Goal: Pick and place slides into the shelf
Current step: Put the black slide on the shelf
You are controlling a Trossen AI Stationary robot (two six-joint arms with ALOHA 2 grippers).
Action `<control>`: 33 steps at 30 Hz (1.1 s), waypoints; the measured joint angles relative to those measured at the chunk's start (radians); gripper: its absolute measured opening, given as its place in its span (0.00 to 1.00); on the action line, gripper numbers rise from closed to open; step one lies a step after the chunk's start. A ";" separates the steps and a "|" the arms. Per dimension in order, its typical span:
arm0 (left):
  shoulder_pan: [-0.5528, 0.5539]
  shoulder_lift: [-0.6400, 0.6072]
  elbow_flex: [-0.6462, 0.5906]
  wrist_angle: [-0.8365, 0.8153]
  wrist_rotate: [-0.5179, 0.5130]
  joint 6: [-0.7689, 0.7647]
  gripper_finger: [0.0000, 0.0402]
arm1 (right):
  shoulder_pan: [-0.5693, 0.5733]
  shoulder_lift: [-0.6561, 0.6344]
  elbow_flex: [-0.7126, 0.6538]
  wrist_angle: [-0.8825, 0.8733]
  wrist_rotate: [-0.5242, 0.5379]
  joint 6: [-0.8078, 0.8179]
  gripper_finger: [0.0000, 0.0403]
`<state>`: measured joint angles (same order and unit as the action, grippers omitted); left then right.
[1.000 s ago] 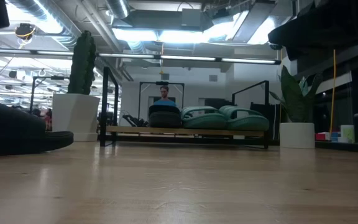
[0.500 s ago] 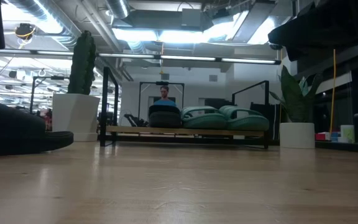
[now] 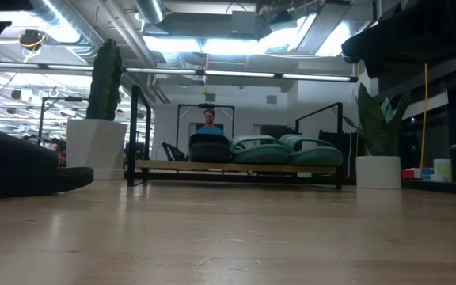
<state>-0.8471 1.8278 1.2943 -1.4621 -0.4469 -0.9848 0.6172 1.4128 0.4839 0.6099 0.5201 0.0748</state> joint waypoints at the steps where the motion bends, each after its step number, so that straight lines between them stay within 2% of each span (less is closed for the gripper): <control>1: 0.000 0.000 -0.011 0.000 0.000 0.000 0.36 | 0.000 0.000 0.000 0.000 0.000 0.004 0.06; 7: 0.002 0.000 -0.053 0.001 0.003 0.006 0.36 | 0.000 0.000 0.000 0.000 0.000 0.021 0.06; 13: 0.002 0.000 -0.094 0.024 0.073 0.052 0.36 | 0.000 0.000 0.000 -0.001 0.000 0.010 0.06; 23: 0.003 -0.001 -0.102 0.042 0.047 0.053 0.36 | 0.001 0.000 0.000 -0.001 0.000 -0.004 0.06; 28: 0.005 0.000 -0.102 0.042 -0.010 0.053 0.36 | 0.001 0.000 0.000 0.000 0.000 -0.004 0.06; 33: 0.023 -0.001 -0.131 0.050 0.009 0.053 0.36 | 0.001 0.000 0.000 0.008 0.000 -0.004 0.06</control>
<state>-0.8242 1.8267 1.1636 -1.4118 -0.4382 -0.9318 0.6178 1.4128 0.4839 0.6178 0.5205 0.0708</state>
